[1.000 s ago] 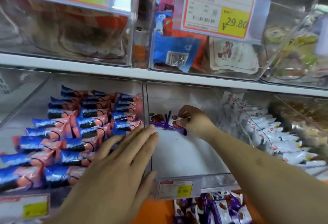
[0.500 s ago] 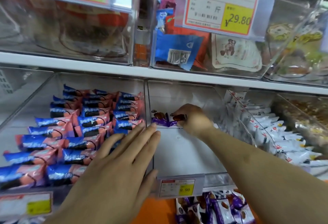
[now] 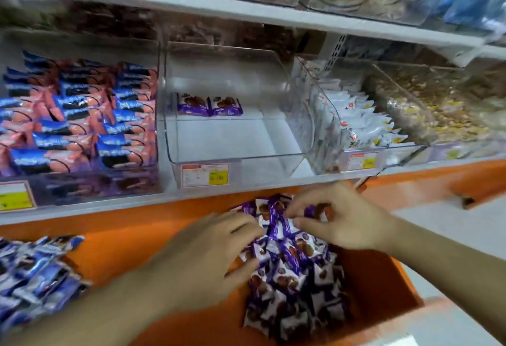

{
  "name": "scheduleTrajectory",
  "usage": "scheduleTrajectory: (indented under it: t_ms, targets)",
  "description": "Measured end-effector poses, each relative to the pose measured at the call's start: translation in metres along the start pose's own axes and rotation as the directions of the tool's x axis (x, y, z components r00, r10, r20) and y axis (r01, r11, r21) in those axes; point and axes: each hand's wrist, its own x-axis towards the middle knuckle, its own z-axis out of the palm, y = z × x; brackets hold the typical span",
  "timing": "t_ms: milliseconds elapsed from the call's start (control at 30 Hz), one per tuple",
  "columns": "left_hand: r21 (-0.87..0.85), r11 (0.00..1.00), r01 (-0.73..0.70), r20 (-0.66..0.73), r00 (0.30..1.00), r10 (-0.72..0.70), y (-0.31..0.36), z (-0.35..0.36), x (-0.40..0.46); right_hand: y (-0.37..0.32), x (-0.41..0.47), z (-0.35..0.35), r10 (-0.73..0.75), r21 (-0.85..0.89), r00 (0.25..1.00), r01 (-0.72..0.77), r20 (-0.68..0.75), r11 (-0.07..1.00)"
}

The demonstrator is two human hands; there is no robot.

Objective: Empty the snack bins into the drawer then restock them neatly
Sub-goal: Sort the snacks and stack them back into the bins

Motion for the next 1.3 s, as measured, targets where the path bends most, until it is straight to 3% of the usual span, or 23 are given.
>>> scheduleTrajectory:
  t_ms: [133,233,333,400,567,667,767,900,1100,1300]
  targets:
    - [-0.181,0.941,0.287,0.194,0.948,-0.252,-0.011,0.090,0.033,0.108,-0.017,0.052,0.300,-0.196,0.951,-0.280,0.077,0.940]
    - [-0.285,0.816,0.503,0.173,0.864,-0.473,-0.029,0.148,0.075,0.161,-0.013,0.084,0.441,-0.244,0.888,-0.402,0.134,0.883]
    - [-0.307,0.688,0.657,0.187,0.751,-0.634,-0.052,0.202,0.113,0.184,-0.012,0.112,0.529,-0.325,0.828,-0.456,0.186,0.828]
    - [-0.242,0.674,0.697,0.231,0.717,-0.658,-0.062,0.230,0.128,0.189,-0.016,0.126,0.530,-0.379,0.829,-0.439,0.179,0.814]
    - [-0.207,0.707,0.676,0.206,0.737,-0.644,-0.067,0.255,0.136,0.192,-0.019,0.130,0.528,-0.236,0.839,-0.491,0.132,0.839]
    - [-0.269,0.679,0.684,0.191,0.728,-0.658,-0.065,0.254,0.130,0.181,-0.018,0.116,0.544,-0.135,0.833,-0.530,0.101,0.837]
    - [-0.301,0.669,0.679,0.207,0.732,-0.649,-0.062,0.246,0.121,0.160,-0.015,0.091,0.532,0.069,0.843,-0.537,0.084,0.841]
    - [-0.347,0.660,0.666,0.218,0.742,-0.634,-0.052,0.200,0.103,0.112,-0.009,0.053,0.478,0.363,0.861,-0.507,0.174,0.781]
    - [-0.598,0.561,0.573,0.244,0.796,-0.553,-0.011,0.075,0.044,0.023,-0.014,-0.009,0.176,0.577,0.968,-0.248,0.178,0.778]
    - [-0.786,0.478,0.393,0.099,0.843,-0.529,0.019,-0.049,0.015,-0.049,-0.006,-0.049,0.092,0.554,0.995,-0.057,-0.037,0.831]
